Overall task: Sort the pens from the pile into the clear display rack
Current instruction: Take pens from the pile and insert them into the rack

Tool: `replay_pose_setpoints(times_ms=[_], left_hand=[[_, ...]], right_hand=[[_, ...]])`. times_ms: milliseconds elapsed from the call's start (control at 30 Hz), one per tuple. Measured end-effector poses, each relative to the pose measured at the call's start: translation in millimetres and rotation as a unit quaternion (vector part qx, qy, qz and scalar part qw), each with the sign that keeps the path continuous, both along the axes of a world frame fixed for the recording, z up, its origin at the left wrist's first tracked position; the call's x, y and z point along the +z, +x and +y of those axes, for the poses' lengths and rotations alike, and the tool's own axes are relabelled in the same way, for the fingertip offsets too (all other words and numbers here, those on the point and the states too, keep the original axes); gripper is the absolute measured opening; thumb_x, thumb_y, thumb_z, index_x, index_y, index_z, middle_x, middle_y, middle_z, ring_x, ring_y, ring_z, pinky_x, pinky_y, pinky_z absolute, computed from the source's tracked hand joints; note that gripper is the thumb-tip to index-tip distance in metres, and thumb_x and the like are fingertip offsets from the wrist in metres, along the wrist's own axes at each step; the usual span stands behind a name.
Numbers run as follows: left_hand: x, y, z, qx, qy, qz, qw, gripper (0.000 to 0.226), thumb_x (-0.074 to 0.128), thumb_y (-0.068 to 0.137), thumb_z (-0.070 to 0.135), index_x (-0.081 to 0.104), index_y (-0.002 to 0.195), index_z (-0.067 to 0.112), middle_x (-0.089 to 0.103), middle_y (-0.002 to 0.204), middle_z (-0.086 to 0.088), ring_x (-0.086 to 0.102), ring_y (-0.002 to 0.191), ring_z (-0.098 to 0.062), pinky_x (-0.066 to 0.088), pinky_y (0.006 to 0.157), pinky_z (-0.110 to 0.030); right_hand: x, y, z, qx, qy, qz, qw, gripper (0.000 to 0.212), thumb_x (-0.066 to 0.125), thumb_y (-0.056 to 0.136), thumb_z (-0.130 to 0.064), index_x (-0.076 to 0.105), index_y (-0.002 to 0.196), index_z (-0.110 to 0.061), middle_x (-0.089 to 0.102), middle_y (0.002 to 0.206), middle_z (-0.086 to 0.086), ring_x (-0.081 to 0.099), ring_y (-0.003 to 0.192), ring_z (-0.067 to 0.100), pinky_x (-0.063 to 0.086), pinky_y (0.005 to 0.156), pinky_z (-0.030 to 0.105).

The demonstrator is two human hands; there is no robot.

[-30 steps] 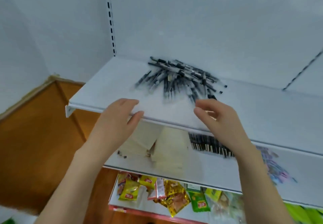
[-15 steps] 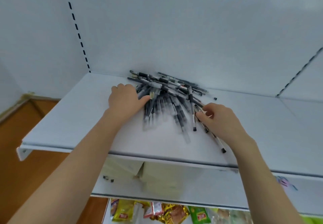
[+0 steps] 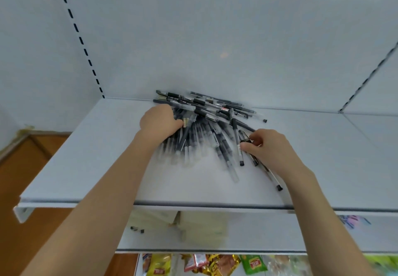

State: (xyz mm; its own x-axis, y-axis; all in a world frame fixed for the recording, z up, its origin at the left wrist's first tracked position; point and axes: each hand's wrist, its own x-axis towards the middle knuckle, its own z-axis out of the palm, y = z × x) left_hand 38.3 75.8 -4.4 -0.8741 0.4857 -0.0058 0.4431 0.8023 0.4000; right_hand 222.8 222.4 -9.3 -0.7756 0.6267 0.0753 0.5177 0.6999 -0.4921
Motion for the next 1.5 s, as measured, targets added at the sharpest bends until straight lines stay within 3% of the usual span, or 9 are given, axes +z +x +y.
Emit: replay_pose_setpoints(times_ms=[200, 367, 533, 633, 700, 800, 967, 1200, 1500], left_hand=[[-4.3, -2.0, -2.0, -0.018, 0.051, -0.006, 0.999, 0.015, 0.057, 0.083, 0.022, 0.051, 0.079, 0.009, 0.057, 0.085, -0.005, 0.057, 0.086, -0.029, 0.043, 0.071, -0.032], [-0.2, 2.5, -8.1, -0.018, 0.092, -0.024, 0.995, 0.032, 0.054, 0.086, 0.015, 0.034, 0.063, 0.006, 0.045, 0.071, -0.004, 0.046, 0.078, -0.025, 0.03, 0.062, -0.028], [5.0, -0.3, -18.7, -0.041, 0.103, -0.071, 0.991, 0.039, 0.055, 0.087, 0.015, 0.03, 0.057, 0.011, 0.034, 0.057, -0.002, 0.033, 0.052, -0.014, 0.021, 0.047, -0.028], [6.5, 0.2, -26.9, -0.049, 0.102, -0.109, 0.988, 0.037, 0.057, 0.087, 0.019, 0.033, 0.06, 0.01, 0.035, 0.057, -0.004, 0.033, 0.05, -0.016, 0.022, 0.047, -0.029], [5.7, 0.8, -34.8, -0.051, 0.123, -0.129, 0.983, 0.036, 0.057, 0.087, 0.019, 0.034, 0.06, 0.01, 0.035, 0.057, -0.005, 0.033, 0.05, -0.017, 0.023, 0.048, -0.027], [2.8, 0.5, -44.9, -0.065, 0.197, -0.197, 0.958, 0.03, 0.059, 0.086, 0.017, 0.041, 0.065, 0.006, 0.042, 0.06, -0.013, 0.044, 0.054, -0.022, 0.036, 0.058, -0.029], [7.1, 14.9, -51.4, -0.078, 0.325, -0.302, 0.893, 0.018, 0.056, 0.09, 0.008, 0.048, 0.074, 0.003, 0.052, 0.061, -0.014, 0.054, 0.041, -0.016, 0.051, 0.055, -0.032], [15.6, 32.2, -45.0, -0.11, 0.42, -0.291, 0.852, 0.015, 0.053, 0.091, 0.009, 0.048, 0.077, 0.004, 0.051, 0.062, -0.009, 0.051, 0.042, -0.01, 0.048, 0.044, -0.023], [24.7, 42.5, -28.2, -0.132, 0.471, -0.265, 0.831, 0.002, 0.054, 0.089, 0.008, 0.055, 0.091, 0.008, 0.06, 0.066, -0.003, 0.058, 0.047, -0.006, 0.049, 0.049, -0.018]], right_hand=[[-3.0, -4.2, -2.2, 0.003, 0.01, 0.011, 1.0, 0.037, 0.061, 0.084, -0.031, 0.06, 0.094, 0.005, 0.065, 0.091, 0.022, 0.059, 0.084, 0.036, 0.046, 0.071, 0.037], [-3.2, -7.1, -4.2, -0.003, -0.007, 0.0, 1.0, 0.042, 0.063, 0.082, -0.034, 0.058, 0.082, 0.008, 0.05, 0.065, 0.013, 0.041, 0.06, 0.026, 0.03, 0.056, 0.03], [-1.1, -8.7, -0.7, 0.002, -0.037, 0.013, 0.999, 0.046, 0.066, 0.081, -0.033, 0.06, 0.096, 0.009, 0.063, 0.097, 0.026, 0.059, 0.084, 0.037, 0.048, 0.071, 0.036], [1.4, -8.5, 1.0, 0.008, -0.054, 0.013, 0.998, 0.04, 0.063, 0.083, -0.028, 0.06, 0.088, 0.011, 0.058, 0.077, 0.028, 0.046, 0.062, 0.023, 0.037, 0.061, 0.028], [5.9, -8.3, 3.3, 0.005, -0.049, 0.036, 0.998, 0.036, 0.059, 0.084, -0.024, 0.06, 0.085, 0.012, 0.049, 0.066, 0.021, 0.043, 0.061, 0.019, 0.046, 0.061, 0.034], [18.6, -10.8, 2.6, -0.013, -0.048, 0.106, 0.993, 0.028, 0.057, 0.084, -0.021, 0.062, 0.082, 0.006, 0.06, 0.071, 0.021, 0.049, 0.062, 0.018, 0.053, 0.07, 0.043], [33.0, -31.6, -13.3, 0.006, -0.164, 0.202, 0.966, 0.015, 0.052, 0.087, -0.018, 0.06, 0.077, -0.009, 0.062, 0.068, 0.003, 0.054, 0.058, 0.012, 0.043, 0.042, 0.017], [39.5, -63.1, -35.0, 0.024, -0.276, 0.227, 0.933, 0.01, 0.043, 0.094, -0.015, 0.051, 0.089, -0.012, 0.062, 0.071, 0.003, 0.054, 0.055, 0.016, 0.045, 0.044, 0.023], [54.0, -89.4, -42.5, 0.021, -0.333, 0.285, 0.899, 0.022, 0.056, 0.09, -0.025, 0.056, 0.1, -0.005, 0.067, 0.085, 0.004, 0.058, 0.067, 0.017, 0.048, 0.048, 0.02]])
